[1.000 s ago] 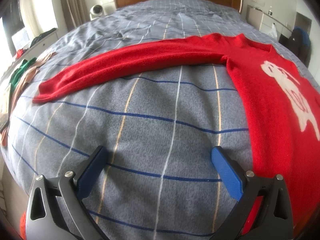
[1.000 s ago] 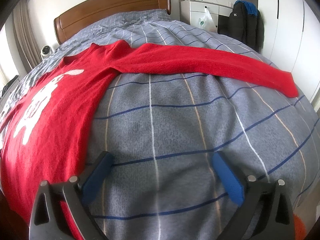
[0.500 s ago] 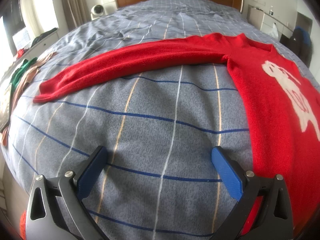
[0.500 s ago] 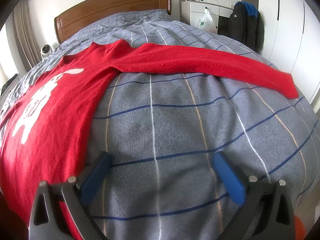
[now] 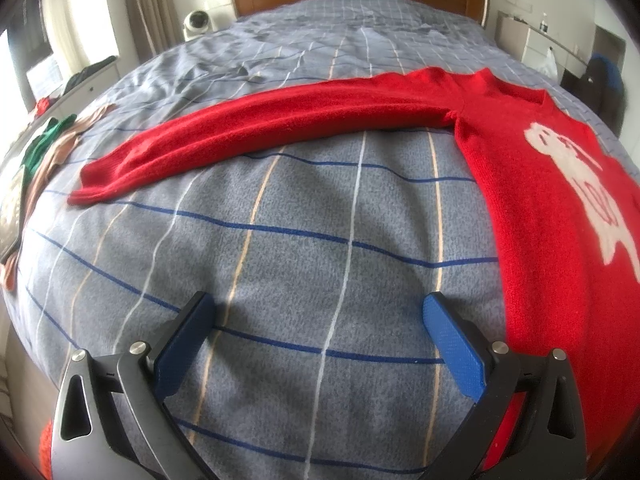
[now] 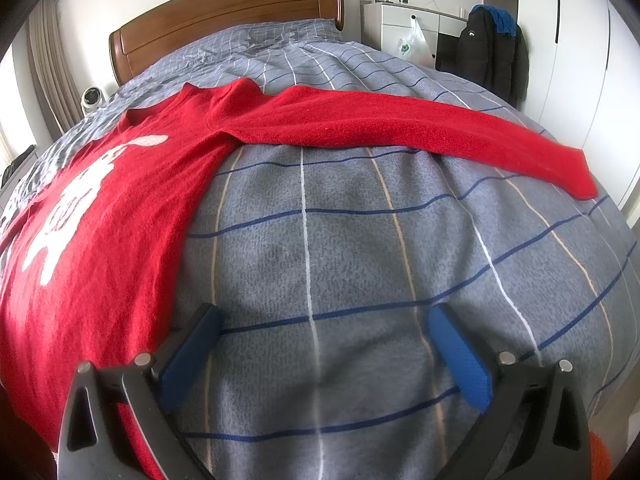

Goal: Fold small clothes

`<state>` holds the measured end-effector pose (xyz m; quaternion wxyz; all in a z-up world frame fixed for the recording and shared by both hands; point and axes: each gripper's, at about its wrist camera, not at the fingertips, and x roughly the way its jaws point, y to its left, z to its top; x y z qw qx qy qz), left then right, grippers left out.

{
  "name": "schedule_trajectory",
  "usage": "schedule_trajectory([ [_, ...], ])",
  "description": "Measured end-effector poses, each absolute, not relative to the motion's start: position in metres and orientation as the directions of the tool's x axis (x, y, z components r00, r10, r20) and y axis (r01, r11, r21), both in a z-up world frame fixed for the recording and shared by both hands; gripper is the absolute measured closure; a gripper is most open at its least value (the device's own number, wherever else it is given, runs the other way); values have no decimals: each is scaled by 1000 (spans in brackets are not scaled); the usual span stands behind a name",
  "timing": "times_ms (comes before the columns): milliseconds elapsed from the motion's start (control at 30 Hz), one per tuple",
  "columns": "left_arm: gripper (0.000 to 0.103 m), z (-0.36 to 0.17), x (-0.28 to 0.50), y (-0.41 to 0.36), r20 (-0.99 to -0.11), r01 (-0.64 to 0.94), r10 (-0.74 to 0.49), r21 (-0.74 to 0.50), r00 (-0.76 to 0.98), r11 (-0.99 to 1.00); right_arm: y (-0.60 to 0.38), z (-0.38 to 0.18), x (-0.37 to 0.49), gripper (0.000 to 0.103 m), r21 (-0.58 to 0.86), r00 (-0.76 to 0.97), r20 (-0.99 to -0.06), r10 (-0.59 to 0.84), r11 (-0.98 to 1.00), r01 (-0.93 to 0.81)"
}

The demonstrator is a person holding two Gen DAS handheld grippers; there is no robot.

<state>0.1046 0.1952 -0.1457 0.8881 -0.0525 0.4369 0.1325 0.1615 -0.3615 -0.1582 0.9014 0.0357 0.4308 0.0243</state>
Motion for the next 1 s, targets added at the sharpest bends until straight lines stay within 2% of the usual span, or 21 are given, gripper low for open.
schedule_trajectory([
  [533,0,-145,104,200,-792,-285,192,23,580,958,-362,-155,160,1,101,624,-777,84,995,-10],
  [600,0,-145,103,198,-792,-286,192,23,579,958,-374,-145,158,1,192,629,-764,146,981,5],
  [700,0,-145,104,198,-792,-286,193,24,579,958,-418,-119,156,3,421,696,-661,280,906,36],
  [900,0,-145,105,198,-793,-294,201,28,576,955,-561,-84,183,3,721,795,-510,329,667,187],
  [933,0,-145,105,198,-792,-295,202,29,576,955,-579,-87,189,3,761,791,-503,349,612,214],
  [1000,0,-146,105,197,-791,-299,204,29,576,954,-612,-103,197,12,807,772,-519,367,508,301],
])
